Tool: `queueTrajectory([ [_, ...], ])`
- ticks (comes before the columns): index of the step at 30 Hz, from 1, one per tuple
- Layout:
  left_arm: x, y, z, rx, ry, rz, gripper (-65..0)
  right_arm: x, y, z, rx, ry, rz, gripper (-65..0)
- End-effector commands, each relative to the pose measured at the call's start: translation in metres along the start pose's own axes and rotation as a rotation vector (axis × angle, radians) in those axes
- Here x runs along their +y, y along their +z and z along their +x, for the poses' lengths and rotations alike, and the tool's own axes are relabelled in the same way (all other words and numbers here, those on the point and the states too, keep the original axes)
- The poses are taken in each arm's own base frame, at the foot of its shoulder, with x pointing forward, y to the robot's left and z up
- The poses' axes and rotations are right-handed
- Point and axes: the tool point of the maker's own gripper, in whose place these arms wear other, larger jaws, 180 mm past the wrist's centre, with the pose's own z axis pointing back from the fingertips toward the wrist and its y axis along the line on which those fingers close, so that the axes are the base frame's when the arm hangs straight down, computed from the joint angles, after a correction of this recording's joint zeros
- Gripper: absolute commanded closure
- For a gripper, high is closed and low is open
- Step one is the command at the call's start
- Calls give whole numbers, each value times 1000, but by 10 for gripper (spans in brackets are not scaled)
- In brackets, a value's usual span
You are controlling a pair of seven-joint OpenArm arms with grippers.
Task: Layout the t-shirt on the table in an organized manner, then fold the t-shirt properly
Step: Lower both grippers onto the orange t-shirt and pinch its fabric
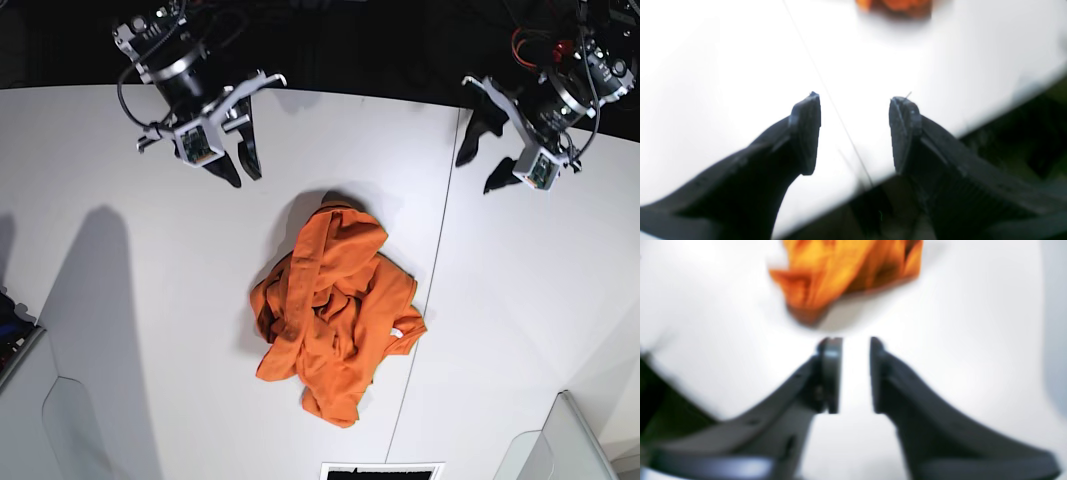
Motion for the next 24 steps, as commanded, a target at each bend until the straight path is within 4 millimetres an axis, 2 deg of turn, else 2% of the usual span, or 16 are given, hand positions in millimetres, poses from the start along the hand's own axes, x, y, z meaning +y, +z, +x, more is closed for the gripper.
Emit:
queueTrajectory([
  [1, 8, -4, 21, -66, -13, 1, -352, -1, -7, 24, -67, -7, -9, -227],
  [3, 21, -19, 37, -109, -18, 9, -352, -1, -22, 47, -120, -39, -21, -289],
  [6, 37, -50, 50, -133, -8, 4, -352, 1, -47, 72, -181, -68, -37, -296],
  [9, 47, -86, 61, -142, -1, -18, -352, 0, -76, 82, -193, -85, -57, -296],
  [13, 56, -128, 75, -137, 14, -36, -352, -11, -113, 80, -160, -133, -86, -296],
  [17, 64, -163, 89, -129, 34, -37, -352, -23, -140, 73, -117, -168, -111, -298],
  [21, 65, -190, 94, -112, 73, -43, -352, -32, -154, 65, -81, -188, -128, -302],
  [24, 66, -205, 93, -100, 114, -42, -352, -29, -158, 58, -62, -190, -106, -311],
])
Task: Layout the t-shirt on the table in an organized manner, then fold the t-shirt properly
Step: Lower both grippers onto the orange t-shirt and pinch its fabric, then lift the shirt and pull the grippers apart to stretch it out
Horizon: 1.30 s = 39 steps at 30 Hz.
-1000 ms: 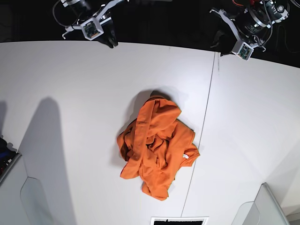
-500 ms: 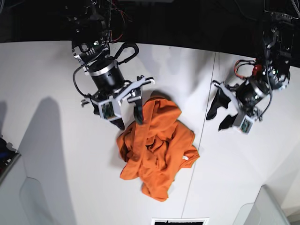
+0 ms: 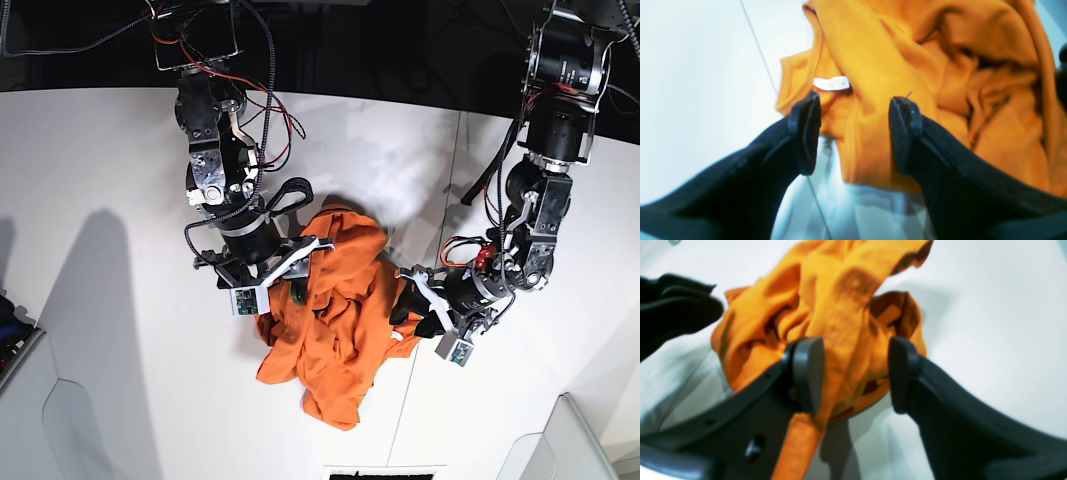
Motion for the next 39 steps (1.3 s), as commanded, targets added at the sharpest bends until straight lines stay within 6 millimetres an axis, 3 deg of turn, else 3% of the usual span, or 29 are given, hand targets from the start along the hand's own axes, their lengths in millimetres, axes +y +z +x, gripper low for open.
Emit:
queueTrajectory([
  [1, 3, -2, 24, -58, 5, -3, -352, 7, -3, 18, -52, 1, 27, -311],
  [6, 0, -14, 9, -36, 54, -6, -352, 7, -7, -1, -12, -6, 28, -310],
  [10, 1, -15, 8, -40, 60, -4, -341, 17, -8, 1, -21, -9, 59, -309],
  [15, 2, -15, 14, -49, 55, -2, -138, 31, -9, 8, -44, -20, 108, -307],
  [16, 3, -15, 14, -50, 54, -2, -116, 34, -9, 10, -47, -14, 114, -292],
  [21, 6, -14, 14, -47, 45, 4, 0, 44, -11, 18, -61, 10, 138, -72],
  [23, 6, -14, 14, -44, 42, 6, 0, 43, -12, 20, -65, 23, 134, 0],
  [27, 9, -14, 19, -52, 34, 13, 0, 37, -12, 18, -59, 98, 104, 0],
  [32, 25, 0, 43, -90, -21, 41, 0, 28, -9, 24, -75, 201, 56, 0],
  [35, 27, 14, 62, -101, -72, 39, 0, 17, 0, 31, -91, 222, 36, 0],
  [39, 23, 39, 88, -105, -137, 23, 0, -8, 28, 45, -149, 267, -16, 0],
])
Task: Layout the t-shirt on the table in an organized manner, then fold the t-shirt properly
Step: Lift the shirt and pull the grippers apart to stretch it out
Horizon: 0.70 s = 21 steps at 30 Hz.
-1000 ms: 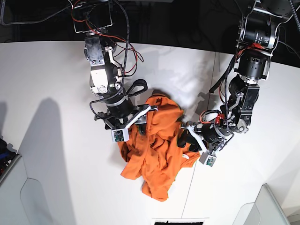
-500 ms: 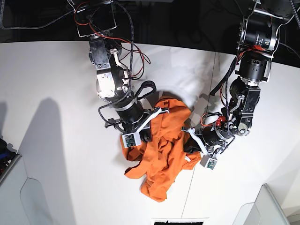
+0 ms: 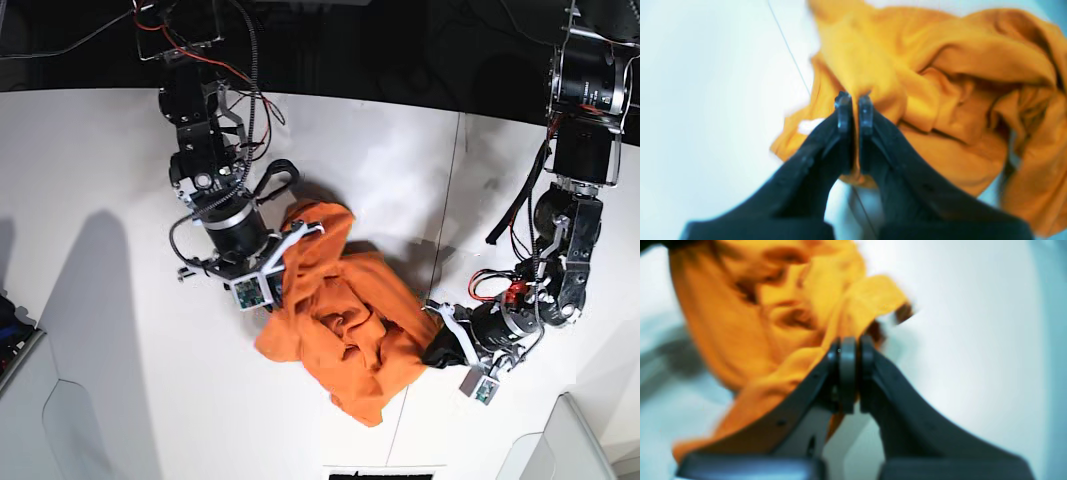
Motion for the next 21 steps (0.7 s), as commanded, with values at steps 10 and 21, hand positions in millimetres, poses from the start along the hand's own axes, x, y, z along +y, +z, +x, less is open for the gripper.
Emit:
queueTrajectory([
  [10, -7, 67, 102, -204, -114, -56, 0, -110, 73, 0, -27, 22, -269, 0],
  [21, -38, 64, 45, -91, -48, -177, -355, -177, 109, -17, -19, -173, -408, -315],
])
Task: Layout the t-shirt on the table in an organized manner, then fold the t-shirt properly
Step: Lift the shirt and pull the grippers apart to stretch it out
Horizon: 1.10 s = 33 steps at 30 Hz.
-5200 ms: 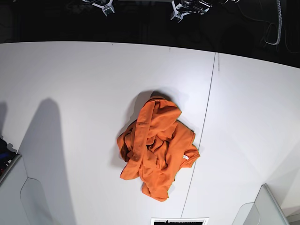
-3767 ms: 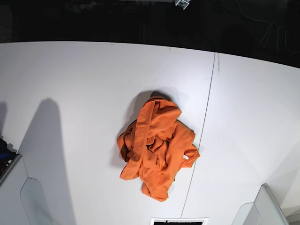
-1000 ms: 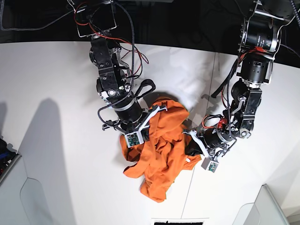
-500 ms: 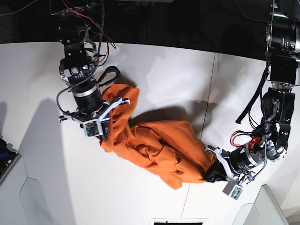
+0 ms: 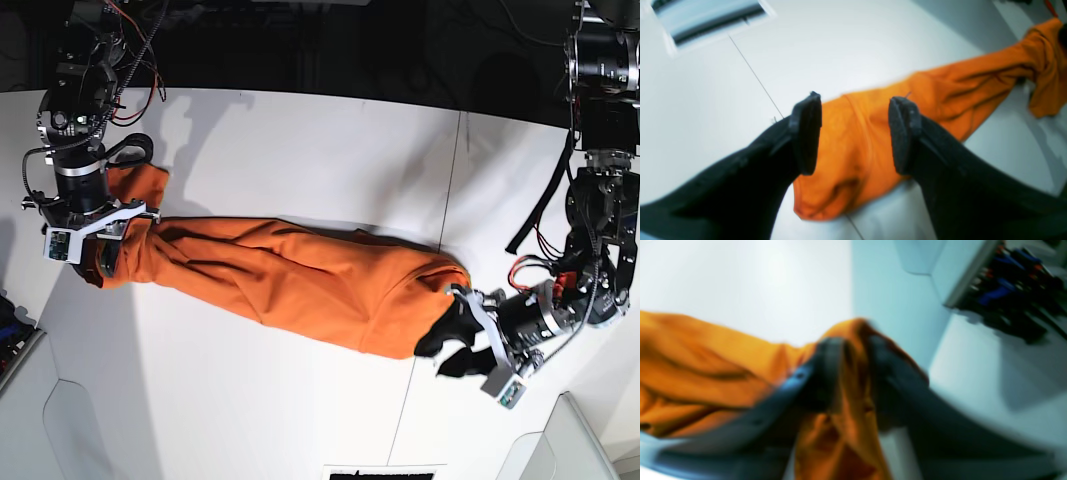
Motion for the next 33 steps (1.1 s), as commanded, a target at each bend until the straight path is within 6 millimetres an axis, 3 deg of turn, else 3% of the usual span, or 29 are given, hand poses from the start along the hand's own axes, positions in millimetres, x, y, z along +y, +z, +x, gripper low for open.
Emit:
queueTrajectory([
  [1, 1, 4, 9, -32, -12, 1, -355, 0, 0, 14, -40, -9, 5, -394],
  [2, -1, 4, -2, -13, 0, 0, -355, 0, 0, 10, -21, -23, 10, -434],
  [6, -3, 5, -35, 29, 6, 27, -355, 6, 0, -4, 55, -57, 26, -438],
  [16, 26, 9, -91, 118, 46, 195, -355, 12, 34, -47, 171, -87, 14, -437],
  [22, 43, 10, -133, 185, 143, 228, -355, -1, 51, -74, 244, -64, -34, -437],
  [27, 31, 9, -142, 180, 210, 183, -355, -16, 57, -100, 312, -71, -75, -437],
  [33, 9, -14, -144, 146, 271, 148, -355, -26, 45, -124, 337, -94, -102, -437],
])
